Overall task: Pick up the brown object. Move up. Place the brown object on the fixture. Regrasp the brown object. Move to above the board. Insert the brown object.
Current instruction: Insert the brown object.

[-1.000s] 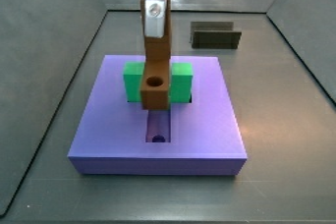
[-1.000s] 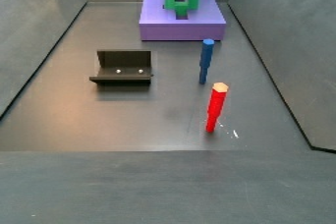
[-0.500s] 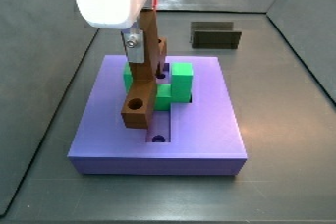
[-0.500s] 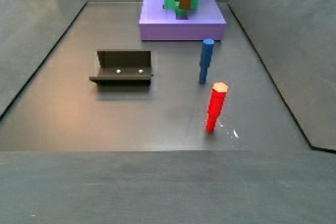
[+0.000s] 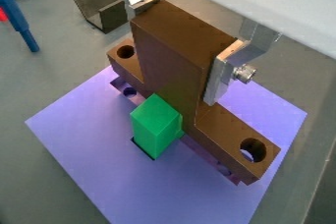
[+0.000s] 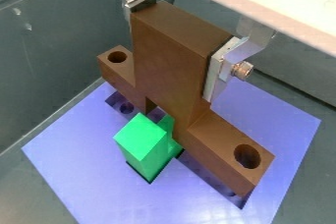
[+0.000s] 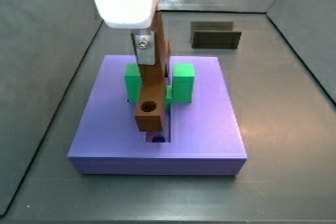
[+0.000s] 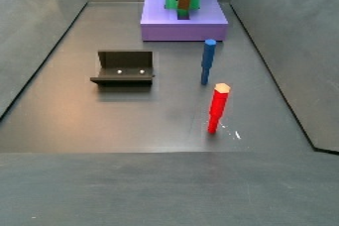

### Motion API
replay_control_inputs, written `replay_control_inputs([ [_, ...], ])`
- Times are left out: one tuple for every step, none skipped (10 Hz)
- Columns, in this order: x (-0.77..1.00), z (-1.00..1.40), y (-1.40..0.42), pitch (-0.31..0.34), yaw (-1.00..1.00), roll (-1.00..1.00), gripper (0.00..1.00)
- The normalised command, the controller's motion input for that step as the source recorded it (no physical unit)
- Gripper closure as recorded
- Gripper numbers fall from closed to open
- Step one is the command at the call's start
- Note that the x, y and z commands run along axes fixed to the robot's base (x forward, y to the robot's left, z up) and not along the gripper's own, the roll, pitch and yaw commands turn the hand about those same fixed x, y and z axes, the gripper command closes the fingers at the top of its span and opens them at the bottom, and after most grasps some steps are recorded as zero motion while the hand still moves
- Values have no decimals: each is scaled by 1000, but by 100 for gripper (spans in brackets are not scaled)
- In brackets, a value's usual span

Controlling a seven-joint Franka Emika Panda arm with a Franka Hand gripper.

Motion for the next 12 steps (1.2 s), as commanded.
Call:
replay_control_inputs([
  [6, -106, 126, 0, 0, -7, 100],
  [-109, -26, 269, -49, 197, -169, 100],
  [134, -69, 0, 9, 503, -39, 100],
  [51, -71, -60, 3, 334, 0, 100],
  [89, 0, -183, 33, 331, 0, 100],
  [66, -51, -143, 11, 123, 53, 100],
  [0, -83, -37, 0, 0, 70, 100],
  [0, -71, 0, 3, 0, 119, 100],
  [83, -83, 0, 49, -91, 143, 100],
  [146, -106, 0, 64, -111, 177, 100],
  [0, -83, -83, 71, 0, 67, 100],
  [0, -43, -49, 114, -6, 13, 100],
])
